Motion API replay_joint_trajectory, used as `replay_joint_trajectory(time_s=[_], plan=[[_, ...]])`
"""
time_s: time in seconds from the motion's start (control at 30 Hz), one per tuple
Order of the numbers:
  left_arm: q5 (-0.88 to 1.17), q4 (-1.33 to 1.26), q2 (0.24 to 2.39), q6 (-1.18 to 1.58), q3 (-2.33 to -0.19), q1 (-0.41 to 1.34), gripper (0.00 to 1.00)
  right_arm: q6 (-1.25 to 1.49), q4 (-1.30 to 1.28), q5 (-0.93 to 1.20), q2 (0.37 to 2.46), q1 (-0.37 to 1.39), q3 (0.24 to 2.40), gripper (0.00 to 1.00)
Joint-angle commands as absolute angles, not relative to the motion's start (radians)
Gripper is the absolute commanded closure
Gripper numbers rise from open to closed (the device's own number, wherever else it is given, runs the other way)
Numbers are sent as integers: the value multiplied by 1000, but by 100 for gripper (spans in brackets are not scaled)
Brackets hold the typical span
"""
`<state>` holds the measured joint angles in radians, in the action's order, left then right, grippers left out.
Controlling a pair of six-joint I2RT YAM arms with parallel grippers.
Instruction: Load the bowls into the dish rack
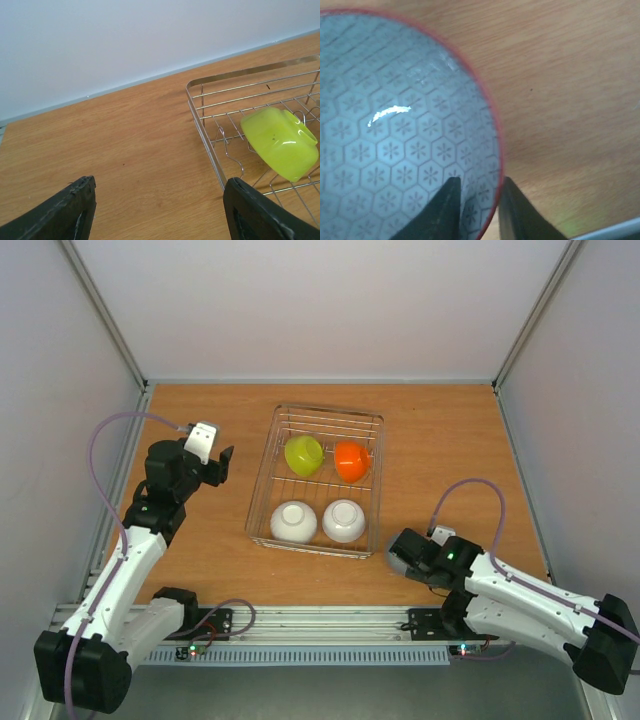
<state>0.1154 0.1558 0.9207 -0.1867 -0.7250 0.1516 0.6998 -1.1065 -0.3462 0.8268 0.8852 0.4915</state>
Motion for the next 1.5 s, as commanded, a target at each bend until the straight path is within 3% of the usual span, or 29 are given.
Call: replay_joint_trajectory(time_s=[0.0,0.1,0.47,0.73,0.9,1.2,1.47], plan=[[121,101,923,-176,-718,146,30,740,-1112,-357,814,882,490,87],[126,102,923,-178,-719,146,30,757,-1145,-383,808,883,502,98],[229,139,923,-186,-735,146,30,826,-1356,-633,874,937,723,99],[493,201,925,-222,-743,146,31,785,-1473,-861,1028,999,1009,98],[677,257,937,-255,-756,146,30,595,-1353,-909,1149,1038,1176,99],[987,437,959,-356,-802,147,25,261,-975,-765,1334,1060,1292,99],[1081,605,1054,-476,-874,147,24,143,-852,-702,1482,1112,1412,99]])
